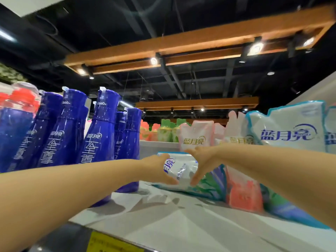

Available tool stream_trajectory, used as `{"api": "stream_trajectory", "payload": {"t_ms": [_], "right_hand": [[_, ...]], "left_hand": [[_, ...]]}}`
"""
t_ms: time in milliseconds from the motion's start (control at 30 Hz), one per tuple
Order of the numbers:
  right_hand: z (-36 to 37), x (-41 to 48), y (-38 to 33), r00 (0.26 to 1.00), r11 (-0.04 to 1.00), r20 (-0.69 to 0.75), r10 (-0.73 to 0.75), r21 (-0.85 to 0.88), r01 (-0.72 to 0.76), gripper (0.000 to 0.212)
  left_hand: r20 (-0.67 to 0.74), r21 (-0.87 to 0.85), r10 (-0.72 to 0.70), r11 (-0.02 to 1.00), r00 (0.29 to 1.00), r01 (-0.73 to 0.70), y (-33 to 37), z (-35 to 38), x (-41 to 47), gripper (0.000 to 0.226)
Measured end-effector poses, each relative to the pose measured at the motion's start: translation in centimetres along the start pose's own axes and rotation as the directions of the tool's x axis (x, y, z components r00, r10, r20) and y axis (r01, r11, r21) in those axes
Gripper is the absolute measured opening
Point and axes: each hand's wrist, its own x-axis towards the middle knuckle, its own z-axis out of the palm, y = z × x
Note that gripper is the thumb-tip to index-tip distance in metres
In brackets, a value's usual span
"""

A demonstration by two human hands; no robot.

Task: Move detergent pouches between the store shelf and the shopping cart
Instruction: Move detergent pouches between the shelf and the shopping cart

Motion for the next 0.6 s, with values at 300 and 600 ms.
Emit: {"api": "stream_trajectory", "payload": {"t_ms": [300, 600], "right_hand": [[4.2, 4.0, -1.2, 0.987, 0.962, -0.081, 0.141, -0.223, -0.156, 0.082], [3.2, 2.8, -3.6, 0.950, 0.985, -0.271, 0.152, -0.035, -0.168, 0.024]], "left_hand": [[0.062, -0.256, -0.139, 0.955, 0.988, 0.150, -0.6, 2.8, 5.2, 0.101], [0.031, -0.245, -0.217, 0.945, 0.976, 0.218, 0.1, 0.9, 3.7, 0.083]]}}
